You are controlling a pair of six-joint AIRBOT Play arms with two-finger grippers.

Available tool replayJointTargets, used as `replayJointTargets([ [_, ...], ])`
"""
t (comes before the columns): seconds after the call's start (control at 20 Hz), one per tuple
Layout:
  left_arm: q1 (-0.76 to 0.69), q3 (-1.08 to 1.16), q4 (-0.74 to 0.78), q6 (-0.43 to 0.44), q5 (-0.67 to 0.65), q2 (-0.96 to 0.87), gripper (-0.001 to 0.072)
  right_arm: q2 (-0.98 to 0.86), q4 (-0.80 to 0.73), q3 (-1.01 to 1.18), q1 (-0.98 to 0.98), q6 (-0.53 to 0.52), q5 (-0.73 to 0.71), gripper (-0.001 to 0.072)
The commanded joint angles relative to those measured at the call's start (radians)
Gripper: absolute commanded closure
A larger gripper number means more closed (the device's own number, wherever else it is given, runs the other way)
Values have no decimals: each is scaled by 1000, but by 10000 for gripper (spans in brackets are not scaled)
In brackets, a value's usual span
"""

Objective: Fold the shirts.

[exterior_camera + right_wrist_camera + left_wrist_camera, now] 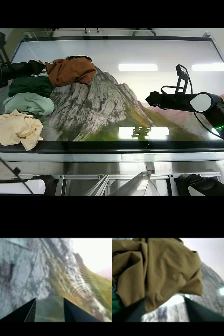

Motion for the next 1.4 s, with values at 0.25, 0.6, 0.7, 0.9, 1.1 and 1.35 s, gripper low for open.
replayJointTargets([
  [0.25, -52, 415, 237, -119, -63, -438, -13, -3, -1, 1, -3, -2, -3, 328],
  [0.6, -119, 613, 478, -321, -222, -542, 422, -3, -1, 1, -3, -3, -3, 342],
  [0.7, -119, 649, 440, -321, -307, -509, 696, -3, -1, 1, -3, -3, -2, 369],
  [0.9, -124, 564, 58, -276, -395, -312, 692, -3, -1, 1, -7, -2, 0, 372],
  [1.1, -195, 563, -497, -239, -601, -131, 692, -3, -1, 1, -82, -3, 67, 610],
  [1.35, -381, 563, -592, -339, -530, 29, 689, 4, 3, 1, -206, -91, 190, 614],
])
